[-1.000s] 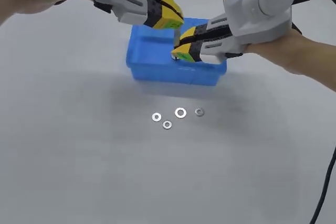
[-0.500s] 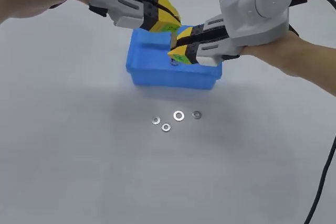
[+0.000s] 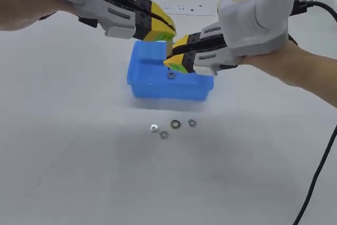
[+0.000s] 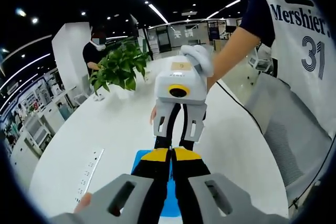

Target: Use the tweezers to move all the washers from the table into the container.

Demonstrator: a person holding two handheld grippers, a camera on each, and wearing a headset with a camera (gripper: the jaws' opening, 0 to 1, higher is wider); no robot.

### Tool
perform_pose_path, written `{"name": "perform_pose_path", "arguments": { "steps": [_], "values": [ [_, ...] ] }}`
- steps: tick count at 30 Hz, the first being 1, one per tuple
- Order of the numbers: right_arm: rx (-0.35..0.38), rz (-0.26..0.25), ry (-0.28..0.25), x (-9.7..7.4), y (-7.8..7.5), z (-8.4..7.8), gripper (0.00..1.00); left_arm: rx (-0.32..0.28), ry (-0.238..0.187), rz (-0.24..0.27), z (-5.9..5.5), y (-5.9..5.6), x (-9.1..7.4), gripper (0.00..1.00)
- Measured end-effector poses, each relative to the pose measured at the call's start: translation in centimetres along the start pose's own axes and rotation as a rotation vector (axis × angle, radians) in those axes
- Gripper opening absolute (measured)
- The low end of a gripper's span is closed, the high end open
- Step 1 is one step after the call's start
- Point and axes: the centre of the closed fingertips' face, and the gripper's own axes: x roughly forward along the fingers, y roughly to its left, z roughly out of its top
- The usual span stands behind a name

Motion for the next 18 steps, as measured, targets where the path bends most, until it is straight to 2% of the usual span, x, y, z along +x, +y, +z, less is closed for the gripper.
{"name": "perform_pose_path", "arguments": {
  "steps": [4,7,11,15,17,18],
  "values": [
    [-0.015,-0.003,-0.001,-0.7,1.4,0.5,0.13,0.010,-0.005,-0.003,0.6,-1.2,-0.2,0.05],
    [-0.008,0.003,-0.011,-1.2,2.9,0.7,0.13,-0.007,-0.017,-0.018,0.9,-2.4,-0.2,0.05],
    [0.010,0.008,-0.007,-1.5,4.3,0.3,0.13,-0.017,-0.021,-0.032,0.7,-3.8,-0.1,0.05],
    [0.043,0.014,-0.009,-1.7,5.6,-0.2,0.13,-0.028,-0.026,-0.039,0.0,-4.9,0.1,0.05],
    [0.061,0.019,-0.012,-1.8,6.3,-0.4,0.13,-0.035,-0.032,-0.044,0.0,-5.2,0.1,0.05],
    [0.062,0.019,-0.010,-1.7,6.5,-0.5,0.13,-0.036,-0.032,-0.045,0.2,-5.9,0.0,0.05]
  ]
}}
